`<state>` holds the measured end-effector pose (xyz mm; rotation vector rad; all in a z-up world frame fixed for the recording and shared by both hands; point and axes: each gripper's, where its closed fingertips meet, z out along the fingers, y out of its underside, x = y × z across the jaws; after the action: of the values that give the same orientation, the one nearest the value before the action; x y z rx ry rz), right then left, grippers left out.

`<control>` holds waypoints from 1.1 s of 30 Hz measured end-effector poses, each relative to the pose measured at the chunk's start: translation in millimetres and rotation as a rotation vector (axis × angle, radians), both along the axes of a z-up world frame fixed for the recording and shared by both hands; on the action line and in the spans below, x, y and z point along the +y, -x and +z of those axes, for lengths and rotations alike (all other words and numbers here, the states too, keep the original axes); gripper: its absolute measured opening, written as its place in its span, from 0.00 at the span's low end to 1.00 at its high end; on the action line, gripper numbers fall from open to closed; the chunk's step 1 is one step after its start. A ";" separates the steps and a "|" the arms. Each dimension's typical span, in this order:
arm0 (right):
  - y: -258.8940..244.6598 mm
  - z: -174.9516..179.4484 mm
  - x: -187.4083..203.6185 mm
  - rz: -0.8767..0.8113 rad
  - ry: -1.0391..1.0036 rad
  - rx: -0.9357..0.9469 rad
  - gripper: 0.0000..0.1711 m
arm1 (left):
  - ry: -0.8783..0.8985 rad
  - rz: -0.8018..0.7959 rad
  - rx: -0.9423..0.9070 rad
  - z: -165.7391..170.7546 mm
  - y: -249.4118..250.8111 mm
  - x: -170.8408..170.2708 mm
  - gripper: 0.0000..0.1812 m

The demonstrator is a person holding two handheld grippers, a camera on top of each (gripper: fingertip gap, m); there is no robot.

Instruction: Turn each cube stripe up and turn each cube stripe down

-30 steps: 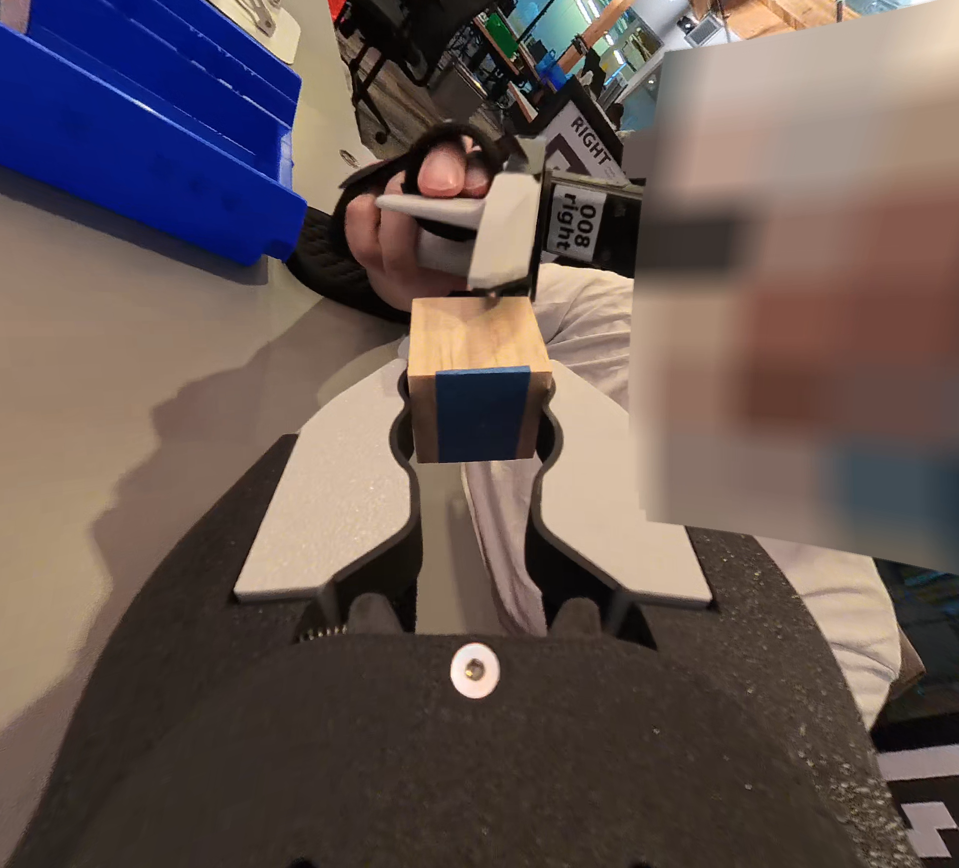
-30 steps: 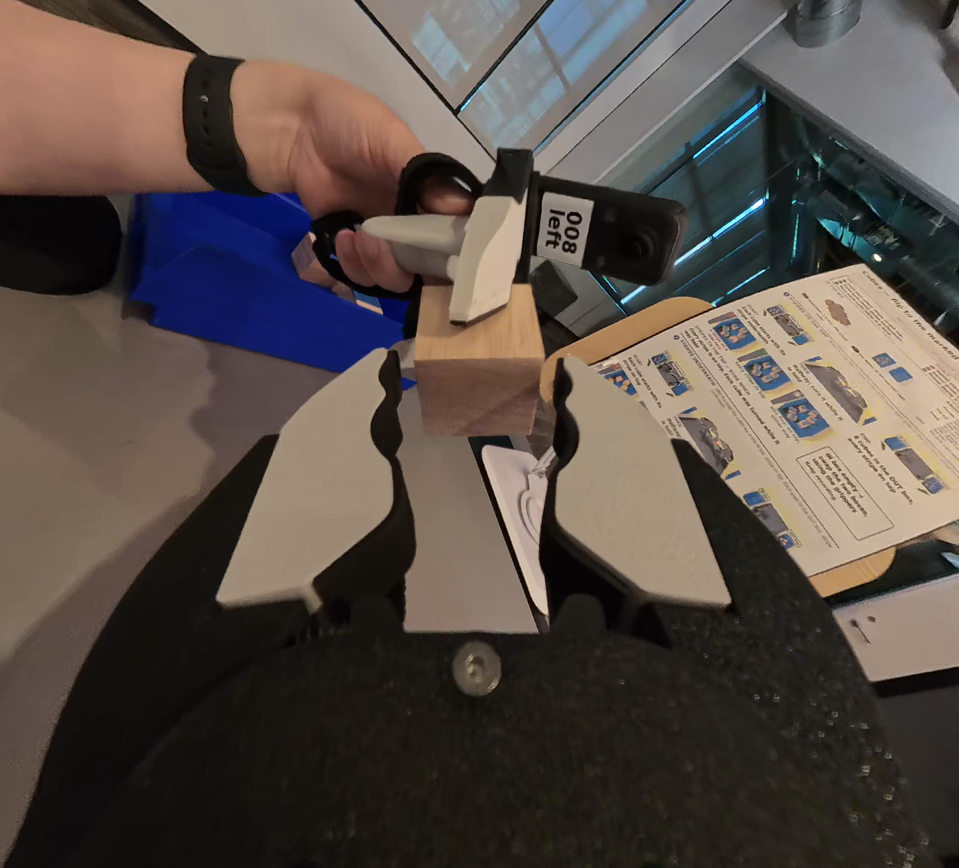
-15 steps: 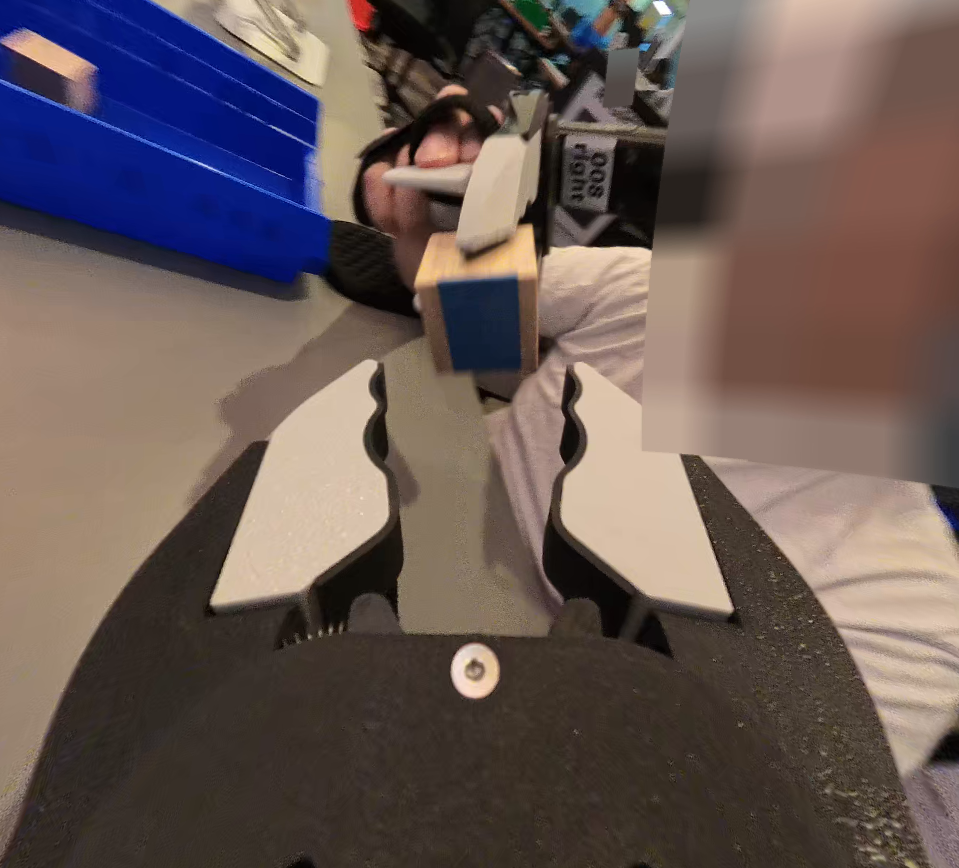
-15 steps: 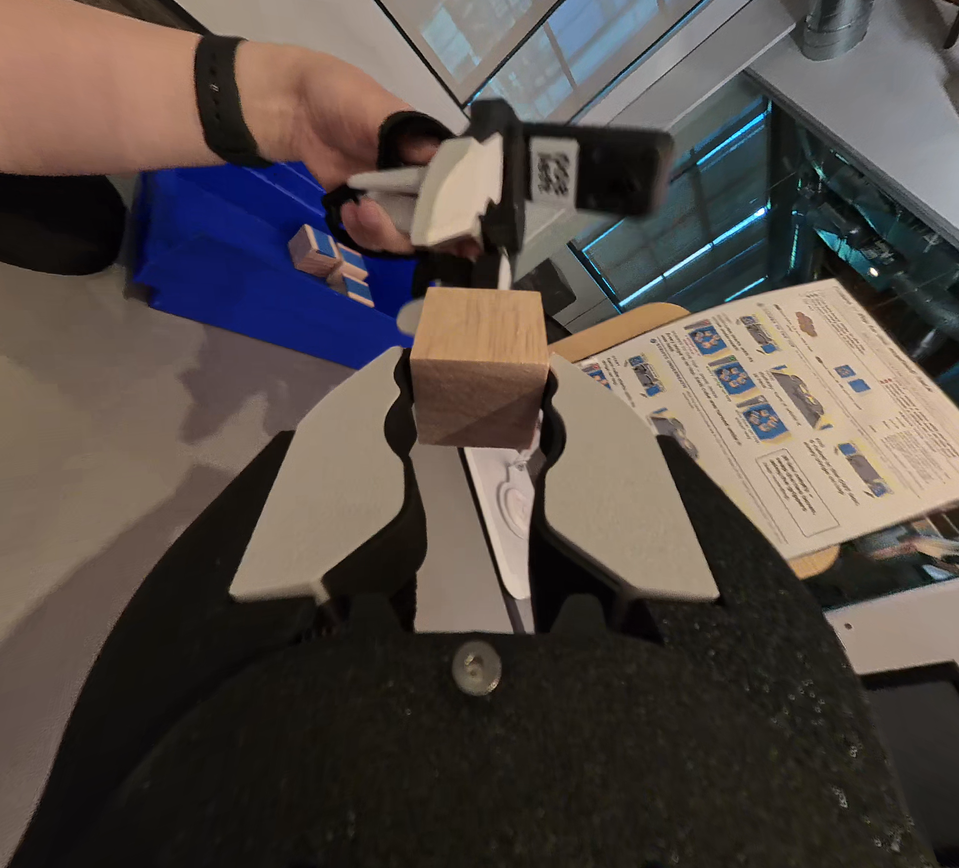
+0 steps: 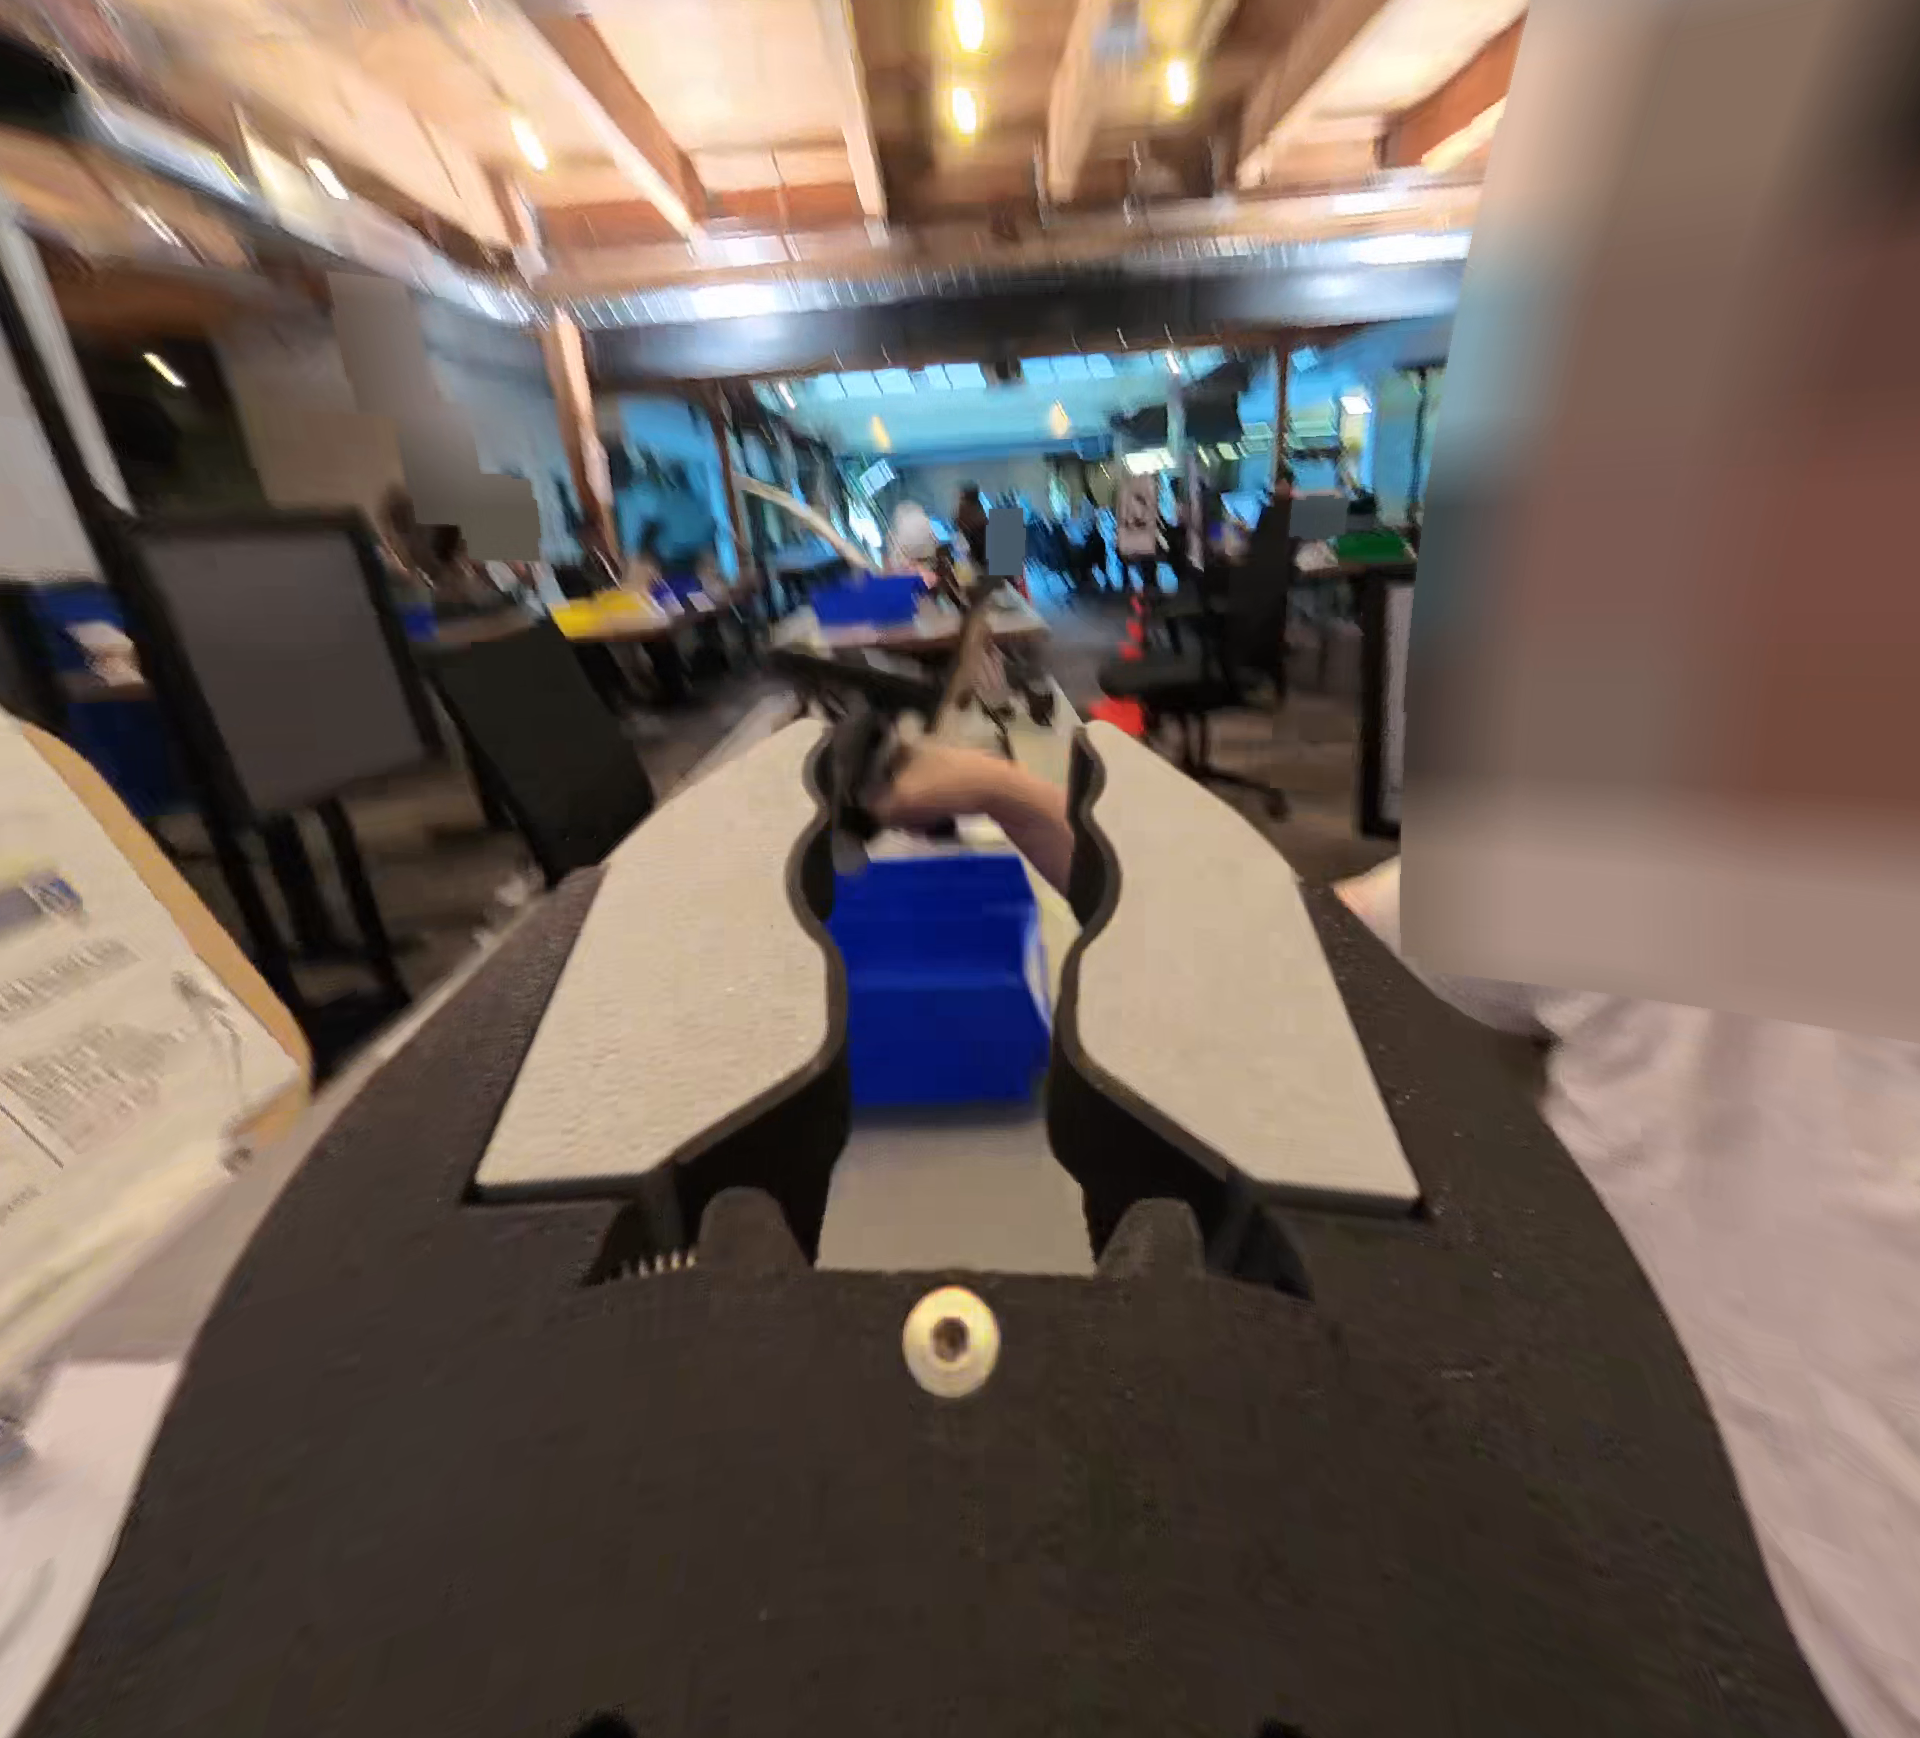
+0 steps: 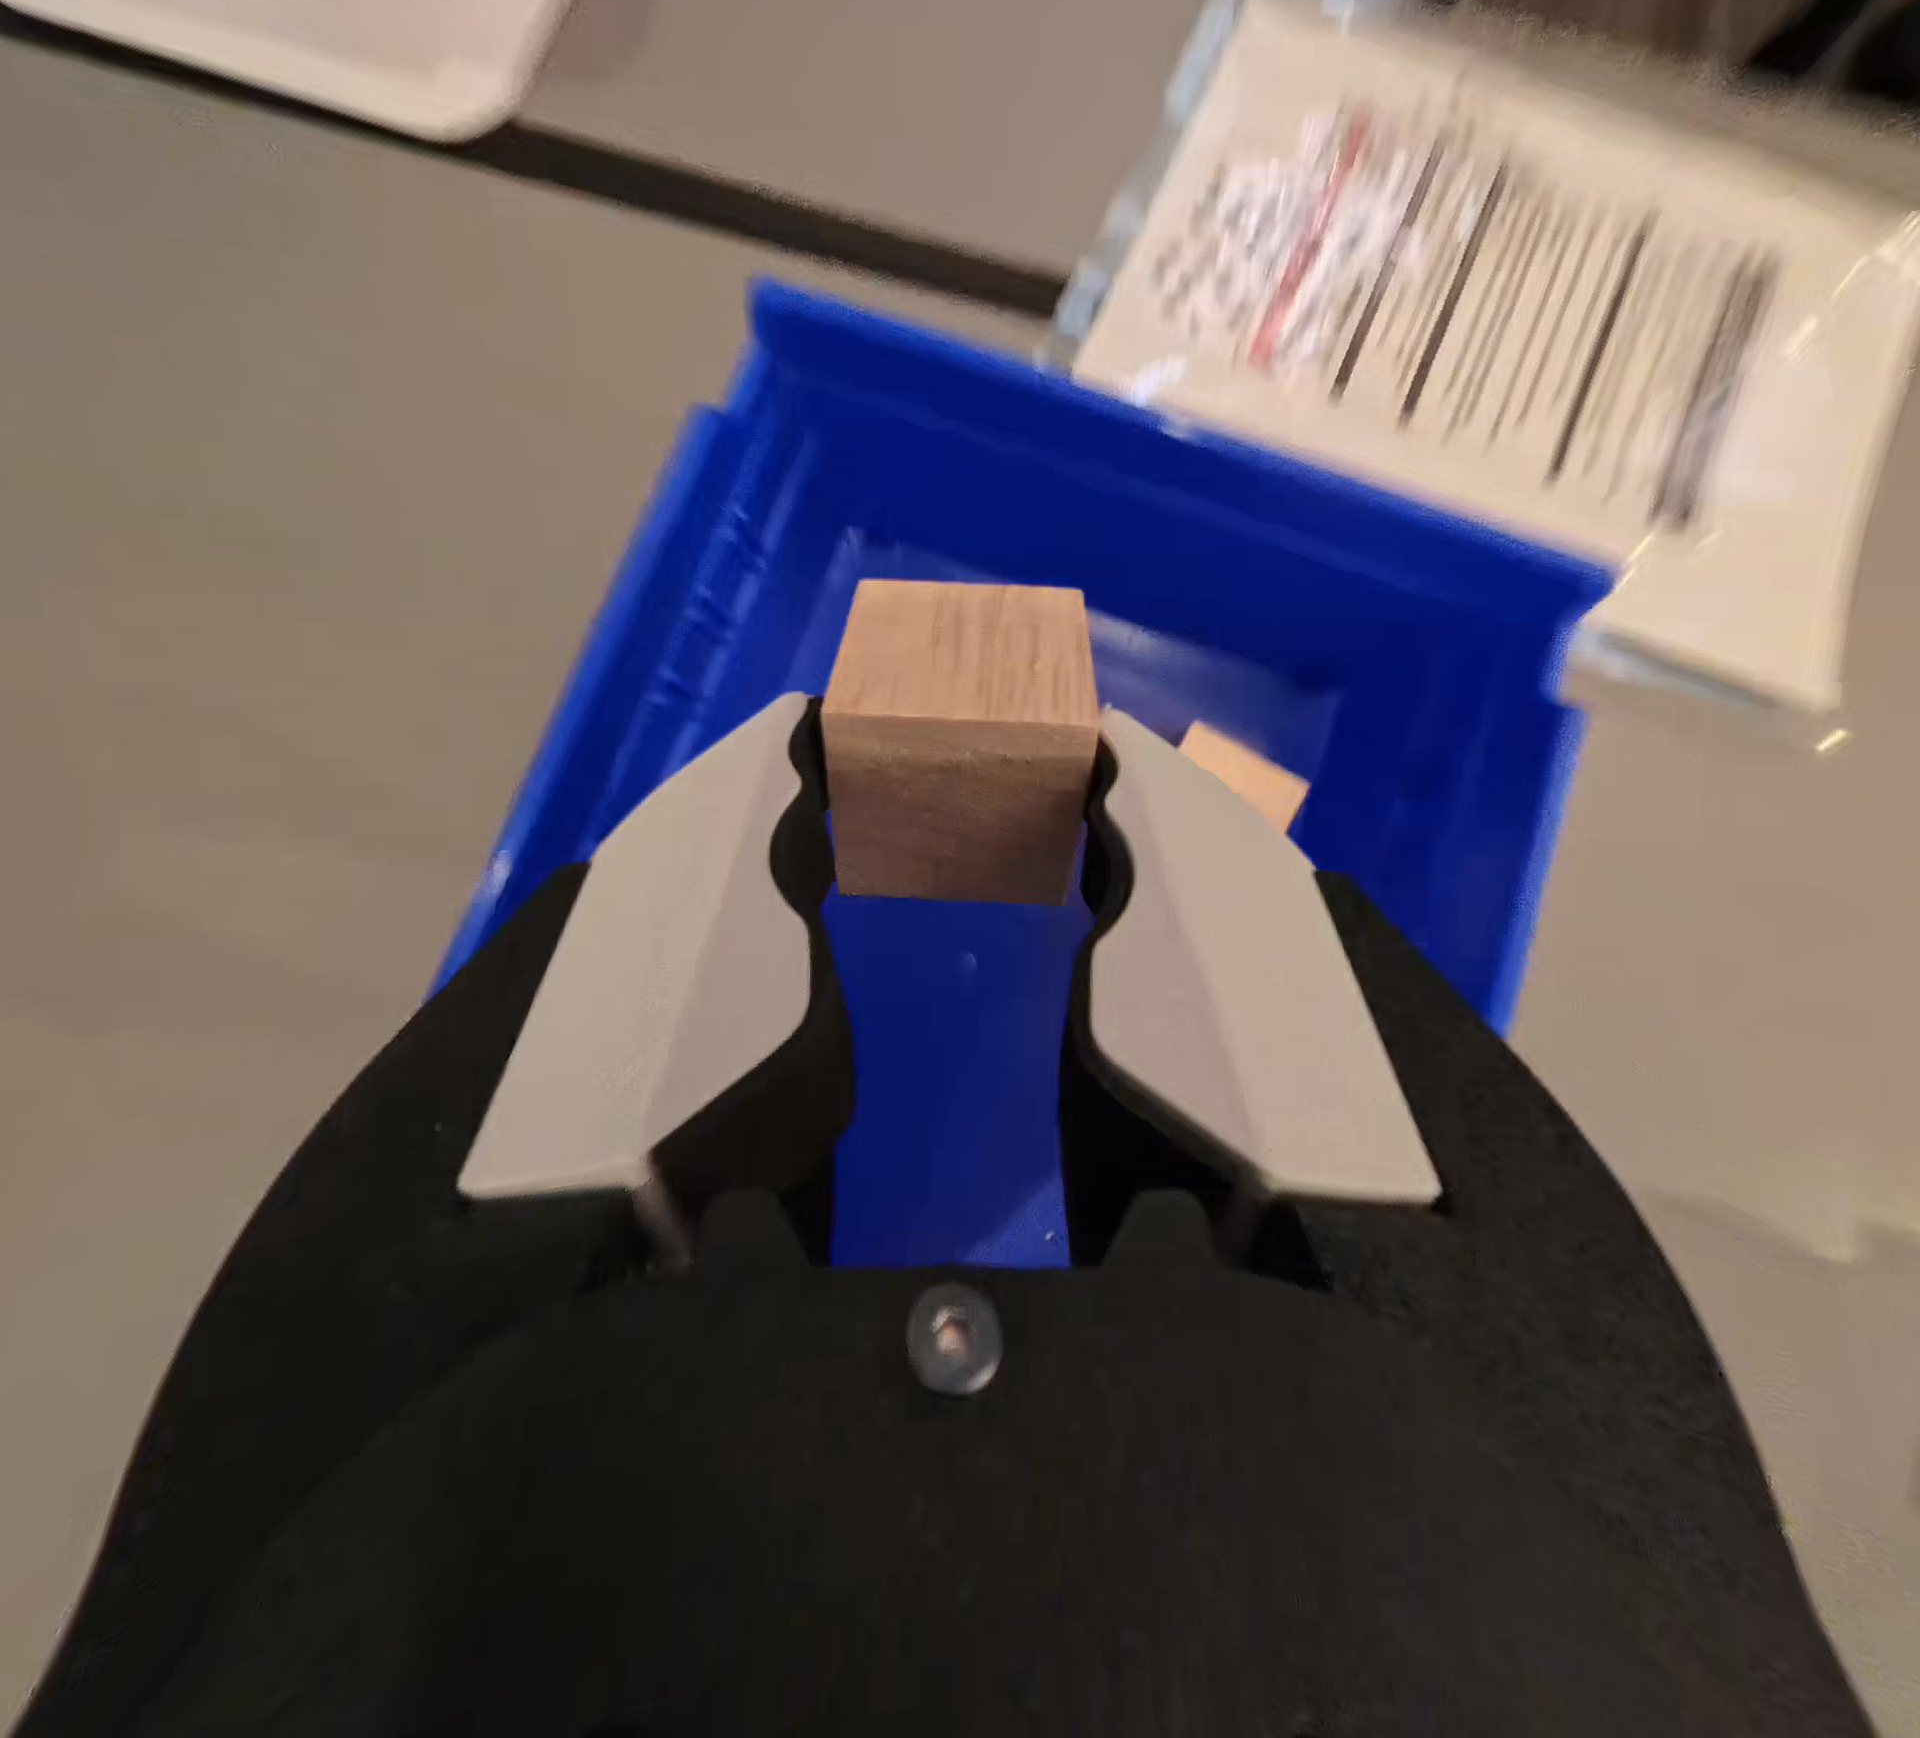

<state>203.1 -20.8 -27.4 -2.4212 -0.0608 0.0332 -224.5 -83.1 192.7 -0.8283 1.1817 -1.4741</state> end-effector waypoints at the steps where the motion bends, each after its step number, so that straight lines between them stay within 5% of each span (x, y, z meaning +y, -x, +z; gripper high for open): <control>1: -4.7 -20.6 2.1 -0.017 0.069 0.031 0.27 | -0.010 0.038 -0.037 1.2 0.7 3.9 0.20; 5: -9.2 -73.8 8.4 -0.056 0.253 0.069 0.27 | -0.012 0.095 0.056 -10.8 -5.1 11.5 0.15; 15: -19.1 -108.9 10.4 -0.170 0.427 0.045 0.27 | -0.072 0.198 0.275 -40.4 -23.8 16.6 0.17; 28: -28.0 -112.6 14.7 -0.199 0.408 0.048 0.29 | -0.102 0.190 0.362 -52.7 -31.9 8.7 0.17; 33: -16.3 -59.9 10.9 -0.147 0.290 0.002 0.35 | -0.142 0.241 0.368 -46.0 -20.4 10.7 0.16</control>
<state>219.5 -9.9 -87.3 -2.7081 0.1315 -0.0247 -204.0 -72.4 146.6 -1.1321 1.3839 -1.0558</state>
